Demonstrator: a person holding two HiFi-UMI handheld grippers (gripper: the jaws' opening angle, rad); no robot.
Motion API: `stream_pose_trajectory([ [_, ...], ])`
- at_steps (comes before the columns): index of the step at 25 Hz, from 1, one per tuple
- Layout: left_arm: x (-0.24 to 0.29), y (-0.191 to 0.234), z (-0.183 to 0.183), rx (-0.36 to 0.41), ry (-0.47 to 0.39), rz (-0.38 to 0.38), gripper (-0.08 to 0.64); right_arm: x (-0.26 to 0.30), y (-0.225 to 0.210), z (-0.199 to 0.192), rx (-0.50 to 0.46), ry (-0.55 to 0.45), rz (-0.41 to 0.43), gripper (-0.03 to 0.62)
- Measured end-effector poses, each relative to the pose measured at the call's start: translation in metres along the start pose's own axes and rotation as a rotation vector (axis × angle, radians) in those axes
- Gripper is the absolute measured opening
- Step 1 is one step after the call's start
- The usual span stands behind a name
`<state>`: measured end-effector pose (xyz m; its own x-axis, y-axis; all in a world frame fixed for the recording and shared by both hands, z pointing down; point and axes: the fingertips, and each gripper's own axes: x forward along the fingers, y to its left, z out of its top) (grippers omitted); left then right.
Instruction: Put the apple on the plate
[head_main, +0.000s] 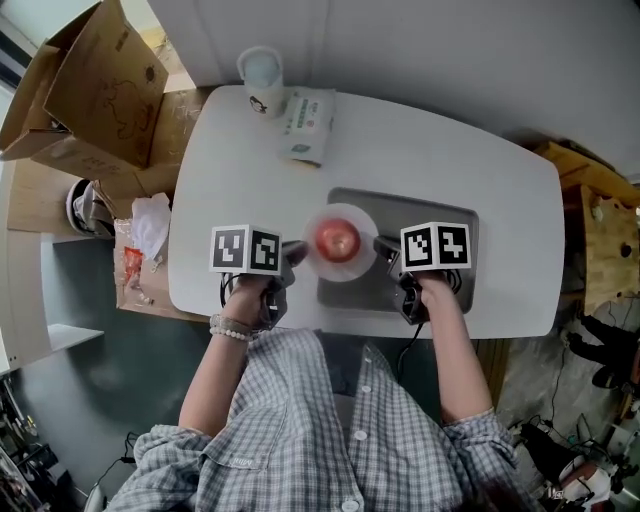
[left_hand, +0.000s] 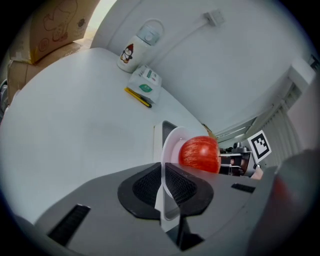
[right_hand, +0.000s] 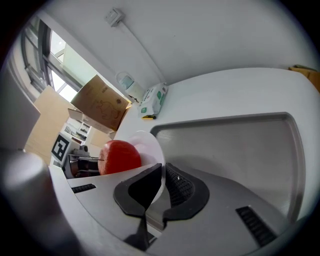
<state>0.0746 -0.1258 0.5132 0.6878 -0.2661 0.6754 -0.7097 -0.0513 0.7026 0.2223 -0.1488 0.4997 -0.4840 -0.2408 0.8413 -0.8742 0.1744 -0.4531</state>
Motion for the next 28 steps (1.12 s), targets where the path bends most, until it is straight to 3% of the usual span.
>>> stream_pose_trajectory([
  [17,0.068,-0.028,-0.017,0.052,0.137,0.013,0.031,-0.013,-0.072,-0.023,0.1,0.026,-0.04,0.038],
  [25,0.076,-0.03,-0.011,0.067,0.145,0.021,0.031,-0.005,-0.085,-0.027,0.126,0.029,-0.044,0.038],
  [28,0.076,-0.031,-0.011,0.068,0.143,0.021,0.031,-0.003,-0.086,-0.027,0.086,0.021,-0.054,0.038],
])
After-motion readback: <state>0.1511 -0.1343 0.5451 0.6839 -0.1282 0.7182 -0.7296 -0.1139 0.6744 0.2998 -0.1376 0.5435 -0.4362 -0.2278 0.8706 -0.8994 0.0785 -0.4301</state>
